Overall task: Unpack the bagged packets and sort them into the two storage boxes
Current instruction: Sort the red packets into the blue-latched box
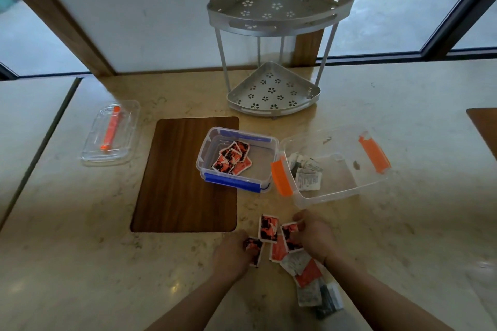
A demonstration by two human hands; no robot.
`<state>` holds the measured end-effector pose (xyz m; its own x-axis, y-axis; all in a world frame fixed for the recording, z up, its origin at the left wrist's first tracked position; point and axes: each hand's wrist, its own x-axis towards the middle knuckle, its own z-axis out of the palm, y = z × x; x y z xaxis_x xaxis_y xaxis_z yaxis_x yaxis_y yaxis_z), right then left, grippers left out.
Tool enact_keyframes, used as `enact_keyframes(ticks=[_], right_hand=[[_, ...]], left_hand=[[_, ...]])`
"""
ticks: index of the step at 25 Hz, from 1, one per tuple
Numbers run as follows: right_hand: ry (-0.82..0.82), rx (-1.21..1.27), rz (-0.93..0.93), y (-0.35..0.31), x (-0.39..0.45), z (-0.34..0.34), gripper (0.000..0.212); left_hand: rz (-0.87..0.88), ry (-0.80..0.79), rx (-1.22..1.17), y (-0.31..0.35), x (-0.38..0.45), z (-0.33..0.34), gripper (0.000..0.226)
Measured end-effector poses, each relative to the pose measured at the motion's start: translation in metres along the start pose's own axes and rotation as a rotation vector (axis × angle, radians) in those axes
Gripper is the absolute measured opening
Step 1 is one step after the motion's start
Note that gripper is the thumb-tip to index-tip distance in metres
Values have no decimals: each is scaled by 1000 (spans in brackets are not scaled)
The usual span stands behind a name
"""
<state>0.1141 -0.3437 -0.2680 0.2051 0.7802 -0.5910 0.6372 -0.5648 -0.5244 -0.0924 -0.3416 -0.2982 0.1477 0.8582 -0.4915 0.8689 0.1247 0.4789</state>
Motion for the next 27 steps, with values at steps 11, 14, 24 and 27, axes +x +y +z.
enact_keyframes(ticks=[11, 14, 24, 27], right_hand=[[-27, 282, -18, 38, -22, -33, 16], [-164, 259, -33, 50, -33, -34, 14], [-281, -527, -378, 55, -62, -25, 30], [-231, -603, -427, 58, -59, -21, 42]], left_hand=[[-94, 76, -280, -7, 0, -27, 18], [-132, 124, -351, -3, 6, -36, 16], [50, -54, -110, 37, 26, -26, 38], [20, -58, -90, 35, 27, -18, 46]])
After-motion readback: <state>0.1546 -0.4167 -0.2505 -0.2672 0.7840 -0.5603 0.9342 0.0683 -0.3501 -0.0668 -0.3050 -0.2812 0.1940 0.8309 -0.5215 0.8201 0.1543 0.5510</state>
